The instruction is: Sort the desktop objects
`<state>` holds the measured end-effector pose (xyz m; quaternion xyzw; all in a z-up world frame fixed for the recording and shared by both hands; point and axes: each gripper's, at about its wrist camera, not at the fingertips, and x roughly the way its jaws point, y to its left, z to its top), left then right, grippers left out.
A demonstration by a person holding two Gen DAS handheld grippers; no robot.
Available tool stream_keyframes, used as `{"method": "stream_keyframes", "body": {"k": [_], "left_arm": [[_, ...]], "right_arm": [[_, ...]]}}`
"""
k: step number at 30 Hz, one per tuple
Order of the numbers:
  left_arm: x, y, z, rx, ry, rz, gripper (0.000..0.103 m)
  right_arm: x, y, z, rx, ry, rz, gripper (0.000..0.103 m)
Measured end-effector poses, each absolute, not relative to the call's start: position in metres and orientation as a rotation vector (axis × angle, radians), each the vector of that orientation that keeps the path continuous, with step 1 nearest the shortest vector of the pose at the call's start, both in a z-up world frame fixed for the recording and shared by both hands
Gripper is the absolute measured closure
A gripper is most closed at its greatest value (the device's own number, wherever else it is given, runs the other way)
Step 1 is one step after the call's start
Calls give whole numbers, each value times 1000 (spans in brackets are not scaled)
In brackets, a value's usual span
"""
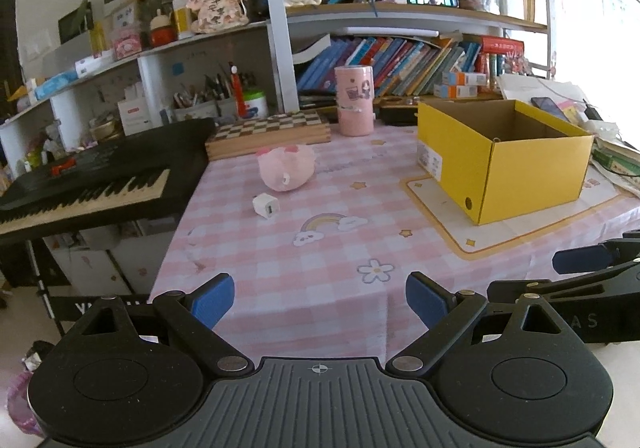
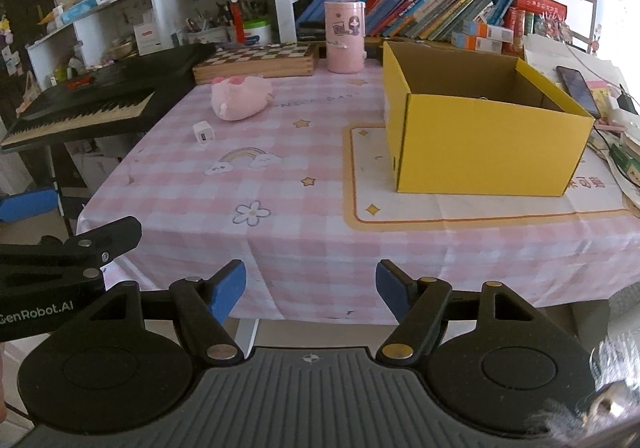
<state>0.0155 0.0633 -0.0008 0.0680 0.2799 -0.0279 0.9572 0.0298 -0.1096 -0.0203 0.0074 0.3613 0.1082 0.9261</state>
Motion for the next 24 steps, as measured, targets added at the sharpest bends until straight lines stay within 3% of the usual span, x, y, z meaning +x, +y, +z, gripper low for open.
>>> {"method": "stream_keyframes", "body": {"k": [24], "left_arm": [[17,102,4,119,536,-18,8]], "right_arm": [[35,-67,-14,-20,719,263,32]]}}
